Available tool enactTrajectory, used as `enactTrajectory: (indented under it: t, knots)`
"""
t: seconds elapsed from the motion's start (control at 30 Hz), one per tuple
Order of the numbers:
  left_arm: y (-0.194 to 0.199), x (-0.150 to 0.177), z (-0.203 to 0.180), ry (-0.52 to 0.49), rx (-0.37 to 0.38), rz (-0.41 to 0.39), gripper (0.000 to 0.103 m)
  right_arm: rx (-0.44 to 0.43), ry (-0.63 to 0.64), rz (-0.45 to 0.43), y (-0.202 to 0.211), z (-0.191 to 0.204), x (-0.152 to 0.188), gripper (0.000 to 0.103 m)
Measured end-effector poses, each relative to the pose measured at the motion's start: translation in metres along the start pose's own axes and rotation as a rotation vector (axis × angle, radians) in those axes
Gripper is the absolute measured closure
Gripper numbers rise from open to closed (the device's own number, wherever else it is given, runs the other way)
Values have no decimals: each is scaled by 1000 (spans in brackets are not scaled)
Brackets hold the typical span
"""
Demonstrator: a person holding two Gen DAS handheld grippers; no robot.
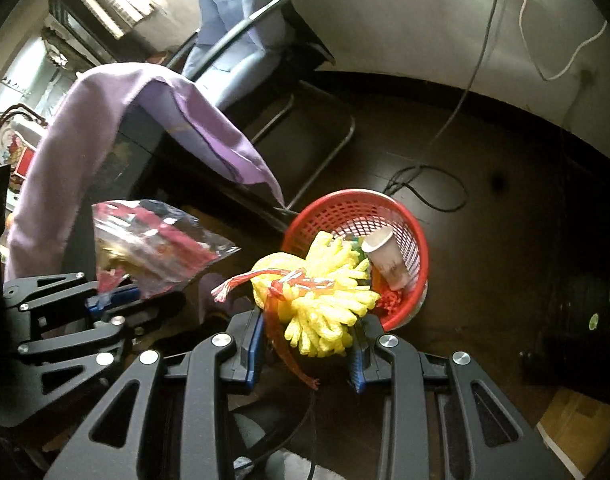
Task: Collect trash
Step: 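Carry the snack bag and yellow scrubber with both tools over the red basket, then open the right tool to drop the scrubber while the left tool drops the bag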
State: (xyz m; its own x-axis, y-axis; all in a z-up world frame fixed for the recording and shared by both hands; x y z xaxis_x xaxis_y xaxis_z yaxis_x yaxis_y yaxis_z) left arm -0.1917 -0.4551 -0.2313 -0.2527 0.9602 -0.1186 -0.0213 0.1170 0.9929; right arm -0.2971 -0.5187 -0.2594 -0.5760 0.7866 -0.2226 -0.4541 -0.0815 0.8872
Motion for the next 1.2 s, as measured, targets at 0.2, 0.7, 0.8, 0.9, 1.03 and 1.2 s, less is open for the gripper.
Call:
enactTrajectory:
  t: [0.2, 0.7, 0.8, 0.9, 1.03, 1.2]
  knots:
    - [-41, -10, 1, 7, -33, 64, 89, 20, -39, 32, -25, -18, -7, 70]
    - [-122, -29, -6, -15, -21, 211, 89, 33, -125, 134, -97, -42, -15, 69]
    - [-131, -29, -6, -17, -25, 225, 89, 40, -137, 157, -111, -45, -16, 69]
    - [-134, -29, -4, -11, -40, 224, 89, 48, -137, 171, -120, -50, -20, 69]
    - [-137, -29, -3, -16, -49, 229, 85, 40, -154, 176, -125, -53, -22, 64]
    - [-133, -34, -4, 1, -45, 206, 52, 27, -206, 158, -124, -60, -30, 45]
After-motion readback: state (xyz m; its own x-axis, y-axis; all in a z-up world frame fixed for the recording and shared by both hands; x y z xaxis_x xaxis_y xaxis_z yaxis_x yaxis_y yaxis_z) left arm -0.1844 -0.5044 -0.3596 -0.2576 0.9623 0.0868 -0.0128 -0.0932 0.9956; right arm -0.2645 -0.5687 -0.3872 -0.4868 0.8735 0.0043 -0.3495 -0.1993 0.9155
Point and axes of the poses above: each gripper's, at about its wrist camera, not at the fingertips, and y roughly against the way its jaws point, z to its left, x to its underside, the point moved 3 cm from there along -y, roughly the way its jaws point, and after that the axes turned 6 degrees about z, right-handed, at the moved point
